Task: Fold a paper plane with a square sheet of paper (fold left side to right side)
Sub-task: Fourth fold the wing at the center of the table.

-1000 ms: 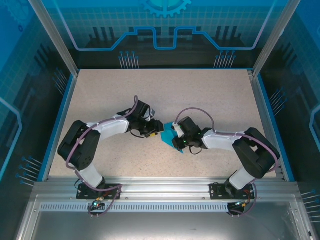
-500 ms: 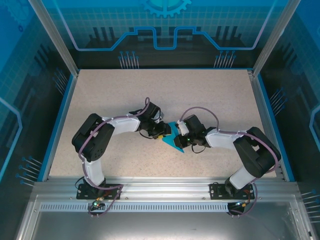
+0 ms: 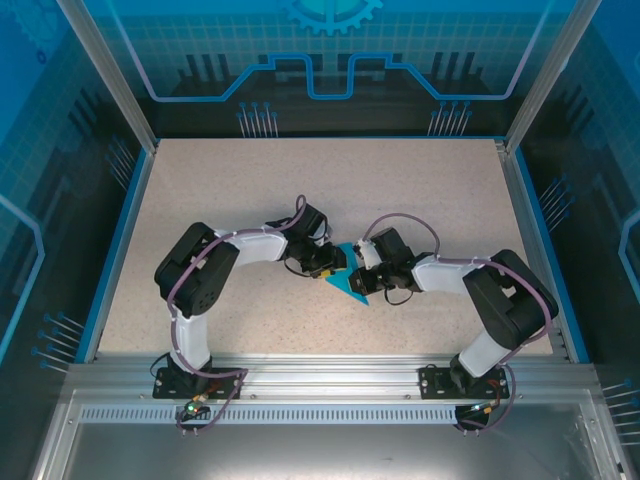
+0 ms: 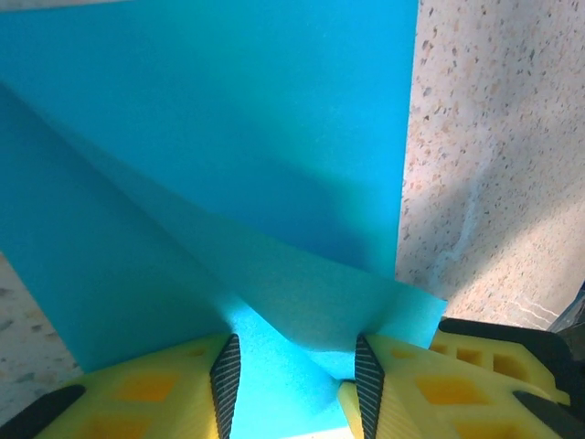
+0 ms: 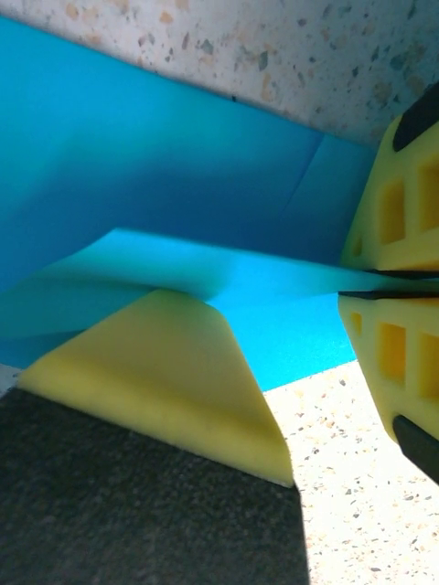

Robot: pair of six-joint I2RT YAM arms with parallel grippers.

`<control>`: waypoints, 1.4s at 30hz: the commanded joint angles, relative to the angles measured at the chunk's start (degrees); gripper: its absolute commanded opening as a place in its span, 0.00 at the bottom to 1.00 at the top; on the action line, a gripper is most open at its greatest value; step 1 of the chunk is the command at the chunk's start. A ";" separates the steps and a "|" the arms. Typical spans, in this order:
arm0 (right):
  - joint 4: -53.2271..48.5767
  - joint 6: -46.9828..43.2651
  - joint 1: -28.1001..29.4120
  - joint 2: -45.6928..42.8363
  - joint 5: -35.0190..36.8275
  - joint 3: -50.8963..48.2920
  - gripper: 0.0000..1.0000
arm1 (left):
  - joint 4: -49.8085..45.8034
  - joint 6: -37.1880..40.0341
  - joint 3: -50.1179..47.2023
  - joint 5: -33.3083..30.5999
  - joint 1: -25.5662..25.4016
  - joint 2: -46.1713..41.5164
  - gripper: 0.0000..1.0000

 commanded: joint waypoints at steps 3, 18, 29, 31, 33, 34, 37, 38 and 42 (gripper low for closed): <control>1.02 0.61 -1.54 0.78 -2.38 -0.64 0.15 | -0.90 -0.05 1.43 0.38 -0.65 2.46 0.42; -3.66 -1.58 -3.16 -4.53 -2.22 0.30 0.30 | -2.75 0.32 2.12 -0.85 -0.60 2.82 0.42; -11.80 -3.77 1.03 -6.51 4.61 1.31 0.30 | -2.99 0.47 2.35 -1.03 -0.61 2.42 0.42; -12.31 -3.73 1.96 -6.59 5.39 1.34 0.30 | -3.09 0.57 2.28 -1.12 -0.65 2.38 0.42; -12.82 -3.44 2.56 -6.80 6.40 1.18 0.30 | -3.18 0.57 2.24 -1.12 -0.59 2.38 0.42; -13.01 -3.33 2.76 -6.97 6.76 1.01 0.30 | -3.15 0.57 2.26 -1.20 -0.61 2.29 0.42; -13.30 -3.16 3.18 -7.34 7.57 0.61 0.29 | -3.10 0.57 2.18 -1.31 -0.60 2.20 0.42; -13.34 -3.20 3.35 -7.19 7.57 0.60 0.29 | -3.10 0.57 2.27 -1.29 -0.61 2.25 0.42; -13.26 -3.00 4.03 -6.56 7.57 0.66 0.25 | -3.20 0.56 2.26 -1.33 -0.58 2.12 0.42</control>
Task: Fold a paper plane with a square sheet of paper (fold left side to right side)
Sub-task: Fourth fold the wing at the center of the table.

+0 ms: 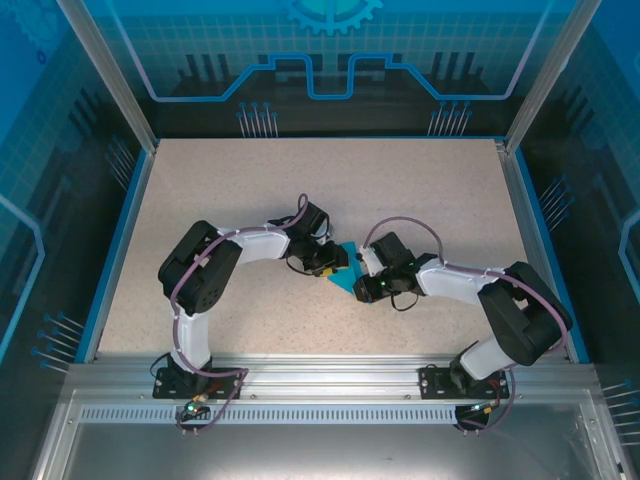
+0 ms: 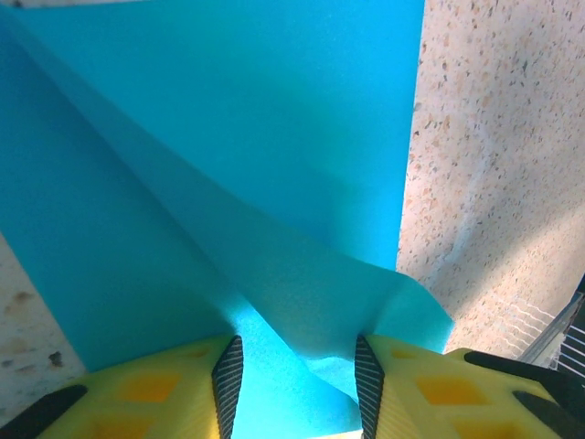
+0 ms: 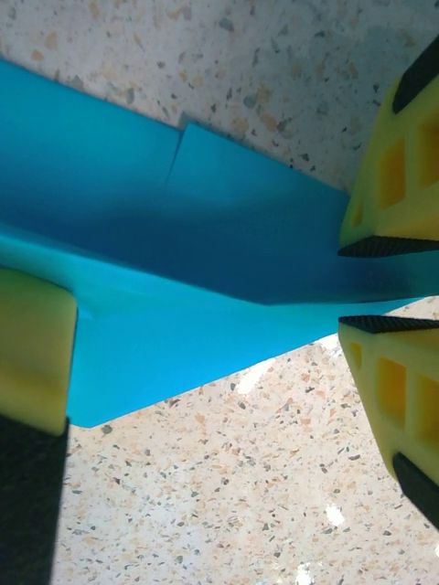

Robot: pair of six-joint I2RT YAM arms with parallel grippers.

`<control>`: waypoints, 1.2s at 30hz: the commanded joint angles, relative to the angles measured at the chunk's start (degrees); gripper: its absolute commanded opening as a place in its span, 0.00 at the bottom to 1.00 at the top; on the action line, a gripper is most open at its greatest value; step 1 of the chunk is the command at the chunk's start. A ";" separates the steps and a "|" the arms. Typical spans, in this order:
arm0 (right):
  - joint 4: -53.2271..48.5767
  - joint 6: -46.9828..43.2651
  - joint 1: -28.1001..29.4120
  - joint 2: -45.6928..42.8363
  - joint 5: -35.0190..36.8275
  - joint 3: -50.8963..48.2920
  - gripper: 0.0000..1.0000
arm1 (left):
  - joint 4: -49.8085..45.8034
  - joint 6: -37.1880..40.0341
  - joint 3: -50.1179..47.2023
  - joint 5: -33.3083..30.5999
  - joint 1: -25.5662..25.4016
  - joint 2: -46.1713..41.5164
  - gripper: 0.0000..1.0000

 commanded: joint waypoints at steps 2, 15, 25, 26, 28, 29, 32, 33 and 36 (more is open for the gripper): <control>-1.37 0.07 1.29 -0.28 1.02 0.48 0.24 | -2.75 0.51 0.77 -1.73 -0.54 0.85 0.42; -1.93 1.07 1.18 0.21 2.28 -0.14 0.18 | -3.54 0.66 0.91 -2.60 -0.56 0.36 0.43; 0.45 1.54 -1.00 0.16 -3.17 -1.13 0.12 | -3.36 0.70 0.85 -2.52 -0.55 0.45 0.47; 0.97 1.76 -1.44 0.15 -4.09 -1.35 0.12 | -3.39 0.68 0.86 -2.46 -0.55 0.50 0.47; 2.03 2.06 -2.24 -0.01 -5.58 -1.80 0.12 | -3.28 0.67 0.78 -2.40 -0.60 0.63 0.47; 2.17 2.19 -2.54 -0.03 -6.19 -1.94 0.12 | -3.27 0.66 0.79 -2.36 -0.54 0.75 0.47; 2.65 2.17 -3.16 0.37 -7.32 -2.23 0.12 | -3.19 0.57 0.90 -2.34 -0.55 1.06 0.47; 2.87 2.19 -3.29 0.47 -7.70 -2.33 0.12 | -3.20 0.57 0.91 -2.34 -0.58 1.11 0.47; 3.52 2.37 -4.12 0.84 -8.82 -2.68 0.14 | -3.27 0.44 1.04 -2.34 -0.56 1.34 0.47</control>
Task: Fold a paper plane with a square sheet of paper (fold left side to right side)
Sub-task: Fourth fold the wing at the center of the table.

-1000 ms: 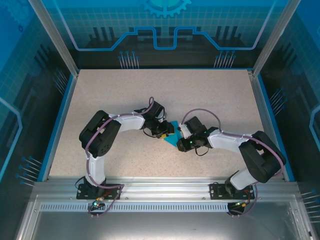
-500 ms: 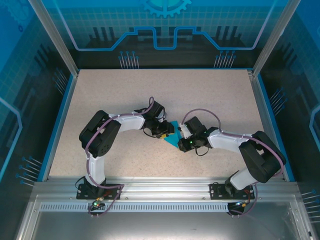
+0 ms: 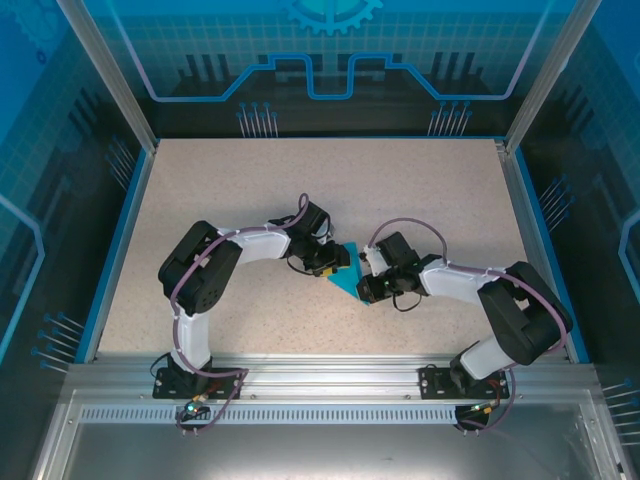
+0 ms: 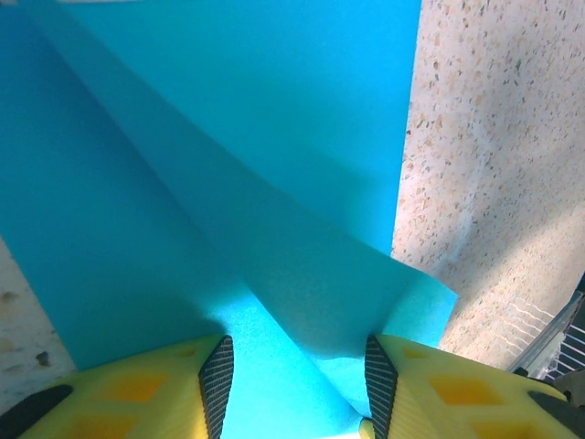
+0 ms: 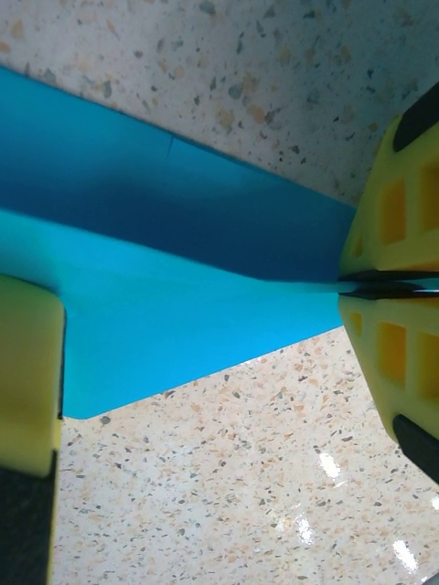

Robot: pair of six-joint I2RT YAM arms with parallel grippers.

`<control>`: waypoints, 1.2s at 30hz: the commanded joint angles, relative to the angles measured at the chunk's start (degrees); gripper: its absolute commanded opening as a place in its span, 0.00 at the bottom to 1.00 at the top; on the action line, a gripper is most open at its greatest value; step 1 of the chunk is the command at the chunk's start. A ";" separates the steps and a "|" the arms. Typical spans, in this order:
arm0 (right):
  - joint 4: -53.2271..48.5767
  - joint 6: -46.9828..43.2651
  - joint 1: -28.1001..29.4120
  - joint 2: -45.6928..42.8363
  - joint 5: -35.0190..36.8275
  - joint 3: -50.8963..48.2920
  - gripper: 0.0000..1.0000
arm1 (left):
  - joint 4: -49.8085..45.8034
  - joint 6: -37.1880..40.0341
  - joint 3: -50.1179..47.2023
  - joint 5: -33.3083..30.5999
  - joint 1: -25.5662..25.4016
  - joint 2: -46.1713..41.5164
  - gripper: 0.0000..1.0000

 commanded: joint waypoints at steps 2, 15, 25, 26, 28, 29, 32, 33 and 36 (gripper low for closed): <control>1.13 0.45 -1.73 0.31 -3.79 -0.86 0.17 | -3.06 0.45 0.73 -2.14 -0.35 1.46 0.47; 0.87 0.04 -7.66 -3.33 -10.02 1.13 0.39 | -3.57 0.55 1.08 -2.33 -0.46 1.64 0.47; 5.37 2.03 -9.23 6.31 -16.44 5.93 0.36 | -3.92 0.64 1.26 -2.36 -0.61 1.54 0.47; 5.40 2.02 -9.23 6.93 -16.44 6.22 0.35 | -3.94 0.64 1.28 -2.41 -0.61 1.55 0.47; 5.45 1.94 -9.23 7.85 -16.32 6.49 0.30 | -4.15 0.80 1.39 -2.44 -0.59 1.46 0.47; 5.57 1.92 -9.22 8.22 -16.30 6.58 0.27 | -4.20 0.75 1.35 -2.52 -0.64 1.53 0.47; 5.68 1.90 -9.33 8.75 -15.96 6.58 0.21 | -4.28 0.90 1.48 -2.50 -0.62 1.55 0.47; 5.67 1.77 -9.44 8.85 -15.94 6.58 0.20 | -4.27 0.90 1.46 -2.49 -0.61 1.55 0.47; 5.68 1.55 -9.91 9.32 -16.15 6.57 0.16 | -4.59 1.02 1.66 -2.58 -0.64 1.55 0.47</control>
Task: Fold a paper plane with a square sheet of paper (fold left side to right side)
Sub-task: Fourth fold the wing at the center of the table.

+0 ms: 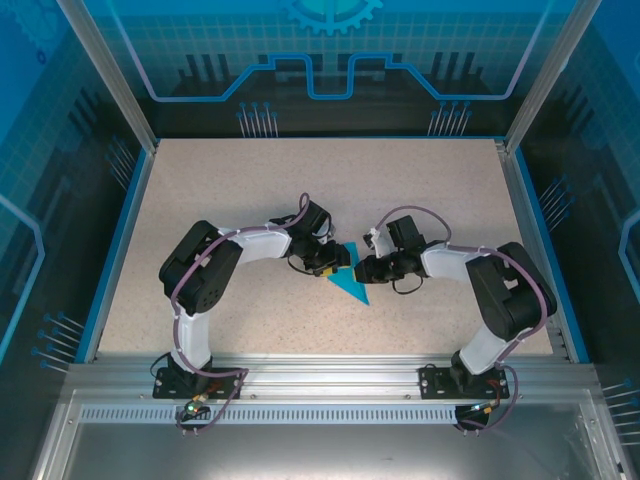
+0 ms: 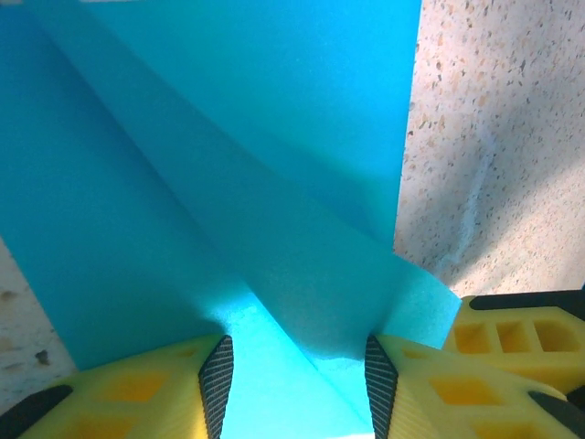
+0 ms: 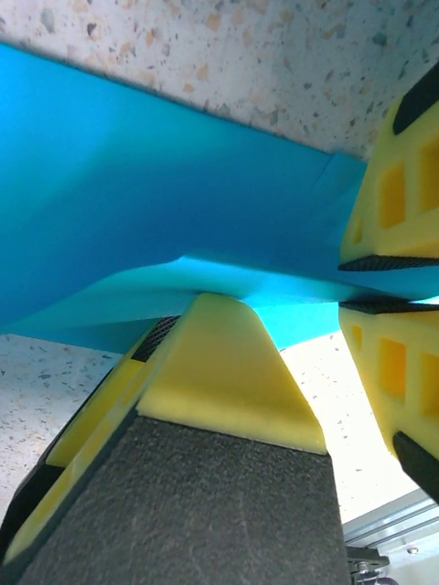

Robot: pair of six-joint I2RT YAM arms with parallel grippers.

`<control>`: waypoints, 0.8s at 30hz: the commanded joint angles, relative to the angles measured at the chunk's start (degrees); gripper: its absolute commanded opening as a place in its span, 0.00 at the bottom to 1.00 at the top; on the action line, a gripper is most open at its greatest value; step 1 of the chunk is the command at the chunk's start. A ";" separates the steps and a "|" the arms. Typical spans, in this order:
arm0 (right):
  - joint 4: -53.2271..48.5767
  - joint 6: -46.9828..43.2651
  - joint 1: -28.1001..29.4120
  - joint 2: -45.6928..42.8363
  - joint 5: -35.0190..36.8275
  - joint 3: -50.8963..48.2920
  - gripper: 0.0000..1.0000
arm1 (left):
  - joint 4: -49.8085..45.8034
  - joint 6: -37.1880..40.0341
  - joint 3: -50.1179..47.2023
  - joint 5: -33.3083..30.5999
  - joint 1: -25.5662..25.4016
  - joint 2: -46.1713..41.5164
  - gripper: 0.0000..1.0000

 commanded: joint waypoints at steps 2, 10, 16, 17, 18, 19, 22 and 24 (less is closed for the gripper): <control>0.67 -0.56 -1.86 1.25 -1.89 1.24 0.14 | -3.41 1.06 0.87 -2.23 -0.44 1.35 0.47; 0.48 -1.50 -3.43 2.89 -3.71 1.37 0.13 | -3.77 1.11 1.05 -2.34 -0.47 1.53 0.47; 0.32 -2.00 -3.67 4.48 -4.58 1.95 0.13 | -3.85 1.10 1.05 -2.34 -0.44 1.53 0.47; 0.24 -2.09 -3.76 4.70 -4.59 2.11 0.13 | -3.83 1.16 1.05 -2.34 -0.45 1.53 0.47; 0.16 -2.09 -3.82 4.93 -4.55 2.20 0.13 | -3.85 1.16 1.07 -2.34 -0.45 1.55 0.47; 0.12 -2.09 -3.94 5.12 -4.55 2.31 0.13 | -3.85 1.12 1.05 -2.34 -0.48 1.53 0.47; -0.11 -2.18 -4.10 5.65 -4.21 2.39 0.13 | -3.89 1.17 1.04 -2.34 -0.48 1.62 0.47; -0.21 -2.18 -4.26 5.72 -4.11 2.39 0.13 | -3.94 1.23 1.13 -2.28 -0.43 1.61 0.47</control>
